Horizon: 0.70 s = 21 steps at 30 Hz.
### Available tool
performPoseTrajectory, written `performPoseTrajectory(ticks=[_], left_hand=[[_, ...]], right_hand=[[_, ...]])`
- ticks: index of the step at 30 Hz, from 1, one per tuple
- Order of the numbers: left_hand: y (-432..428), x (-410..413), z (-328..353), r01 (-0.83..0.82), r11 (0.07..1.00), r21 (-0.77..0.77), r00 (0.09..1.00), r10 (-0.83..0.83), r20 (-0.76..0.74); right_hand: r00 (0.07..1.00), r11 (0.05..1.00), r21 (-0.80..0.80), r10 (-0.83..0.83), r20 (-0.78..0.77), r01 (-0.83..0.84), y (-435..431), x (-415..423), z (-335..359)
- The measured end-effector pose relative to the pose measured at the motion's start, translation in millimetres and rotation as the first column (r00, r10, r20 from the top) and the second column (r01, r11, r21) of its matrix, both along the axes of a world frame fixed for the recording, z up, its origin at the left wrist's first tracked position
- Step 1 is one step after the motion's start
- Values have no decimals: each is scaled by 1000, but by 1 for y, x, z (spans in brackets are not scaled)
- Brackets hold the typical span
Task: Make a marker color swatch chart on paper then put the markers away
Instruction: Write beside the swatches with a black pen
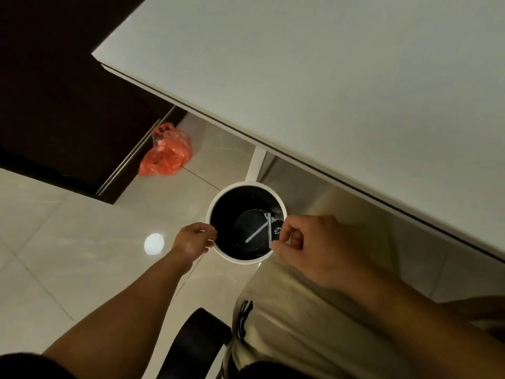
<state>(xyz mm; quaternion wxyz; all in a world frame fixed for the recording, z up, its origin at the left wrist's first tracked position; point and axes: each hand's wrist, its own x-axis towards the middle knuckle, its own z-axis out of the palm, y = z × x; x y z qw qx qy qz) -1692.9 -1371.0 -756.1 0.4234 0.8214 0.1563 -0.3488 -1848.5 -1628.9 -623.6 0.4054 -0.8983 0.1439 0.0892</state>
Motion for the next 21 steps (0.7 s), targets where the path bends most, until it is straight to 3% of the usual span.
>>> performPoseTrajectory(ticks=[7, 13, 21], left_hand=[[-7, -31, 114, 168, 983, -77, 923, -130, 364], [-47, -55, 201, 309, 934, -178, 814, -164, 557], [-146, -78, 300, 619, 749, -237, 591, -244, 769]], right_hand=[[992, 998, 42, 34, 124, -40, 15, -19, 36], [972, 999, -20, 50, 228, -47, -3, -52, 94], [907, 989, -52, -106, 409, 139, -72, -132, 179]])
